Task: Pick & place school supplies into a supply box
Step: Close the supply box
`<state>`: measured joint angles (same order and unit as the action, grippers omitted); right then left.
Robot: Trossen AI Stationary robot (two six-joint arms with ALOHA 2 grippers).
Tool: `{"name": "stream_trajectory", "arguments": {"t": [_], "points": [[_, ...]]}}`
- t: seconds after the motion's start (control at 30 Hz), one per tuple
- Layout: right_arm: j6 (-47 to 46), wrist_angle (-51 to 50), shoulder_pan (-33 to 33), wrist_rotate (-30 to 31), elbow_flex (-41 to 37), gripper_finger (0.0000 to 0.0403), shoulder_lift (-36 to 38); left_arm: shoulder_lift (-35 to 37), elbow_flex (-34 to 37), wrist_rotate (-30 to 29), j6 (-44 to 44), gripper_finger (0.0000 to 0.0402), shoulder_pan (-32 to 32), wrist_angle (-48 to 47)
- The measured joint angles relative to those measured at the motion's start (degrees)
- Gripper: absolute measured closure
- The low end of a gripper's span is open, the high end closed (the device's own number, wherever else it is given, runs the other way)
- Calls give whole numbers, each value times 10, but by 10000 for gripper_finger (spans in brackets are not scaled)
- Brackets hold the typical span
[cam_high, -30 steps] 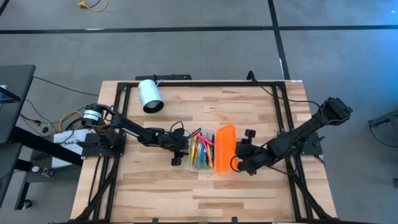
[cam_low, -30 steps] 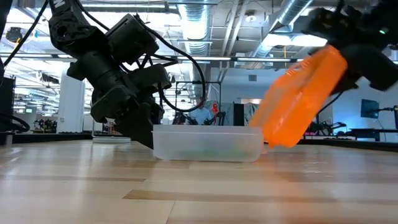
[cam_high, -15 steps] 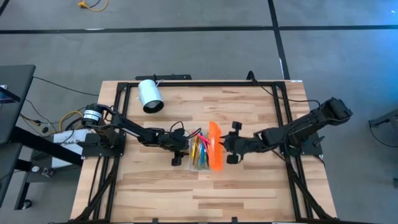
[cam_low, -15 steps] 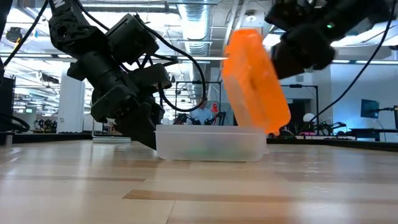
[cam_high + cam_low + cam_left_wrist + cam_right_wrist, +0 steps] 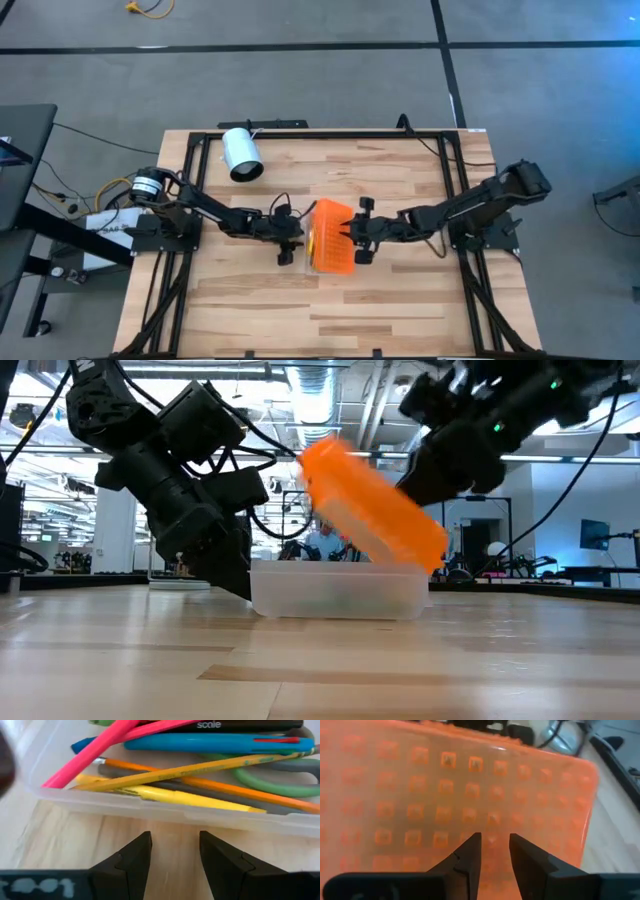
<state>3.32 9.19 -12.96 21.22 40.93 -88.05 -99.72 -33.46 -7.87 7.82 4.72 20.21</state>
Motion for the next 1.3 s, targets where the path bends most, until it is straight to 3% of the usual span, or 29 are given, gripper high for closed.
{"name": "stream_trajectory", "arguments": {"t": [0.33,0.77,1.0,1.3], "points": [[6,53,31,-52,44,305,-104,6,38,-9,21,240,3,27],[41,92,34,-66,59,305,-92,25,43,-14,12,240,13,42],[3,97,48,-107,58,305,-131,24,44,-8,0,240,13,70],[1,121,51,-109,60,305,-151,24,43,1,1,240,17,94]]}}
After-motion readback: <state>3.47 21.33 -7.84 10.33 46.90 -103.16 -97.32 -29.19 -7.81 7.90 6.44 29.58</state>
